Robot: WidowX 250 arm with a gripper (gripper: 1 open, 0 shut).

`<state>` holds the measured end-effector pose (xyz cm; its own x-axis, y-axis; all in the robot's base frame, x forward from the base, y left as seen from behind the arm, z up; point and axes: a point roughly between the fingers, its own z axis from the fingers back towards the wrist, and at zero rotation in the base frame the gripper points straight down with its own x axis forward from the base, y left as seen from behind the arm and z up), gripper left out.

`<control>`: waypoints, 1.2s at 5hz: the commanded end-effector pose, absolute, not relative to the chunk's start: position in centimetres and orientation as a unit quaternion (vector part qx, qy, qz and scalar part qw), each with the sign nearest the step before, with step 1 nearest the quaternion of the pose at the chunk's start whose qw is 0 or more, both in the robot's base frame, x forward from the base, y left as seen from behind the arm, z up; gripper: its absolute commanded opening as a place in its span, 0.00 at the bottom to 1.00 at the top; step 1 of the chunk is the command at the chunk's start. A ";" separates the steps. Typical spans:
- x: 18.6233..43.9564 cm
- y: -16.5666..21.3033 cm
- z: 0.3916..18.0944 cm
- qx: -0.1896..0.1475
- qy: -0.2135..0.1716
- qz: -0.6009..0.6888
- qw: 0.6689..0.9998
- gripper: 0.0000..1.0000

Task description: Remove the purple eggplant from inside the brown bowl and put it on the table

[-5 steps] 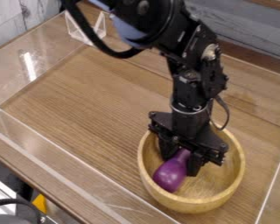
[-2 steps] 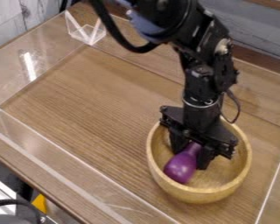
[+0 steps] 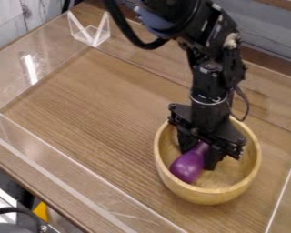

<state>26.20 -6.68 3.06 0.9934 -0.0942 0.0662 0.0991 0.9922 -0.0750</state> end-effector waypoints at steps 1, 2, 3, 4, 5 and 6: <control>26.8 -6.0 2.8 -0.042 -0.045 -0.056 0.997 0.00; 27.1 -5.3 3.5 -0.043 -0.044 -0.065 0.996 0.00; 27.5 -4.6 4.3 -0.044 -0.044 -0.074 0.995 0.00; 27.4 -3.8 4.9 -0.045 -0.044 -0.062 0.996 0.00; 27.2 -5.1 5.3 -0.047 -0.044 -0.071 0.995 0.00; 27.0 -6.5 5.7 -0.049 -0.044 -0.080 0.995 0.00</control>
<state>25.84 -6.21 3.70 0.9873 -0.1580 0.0182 0.1590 0.9832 -0.0894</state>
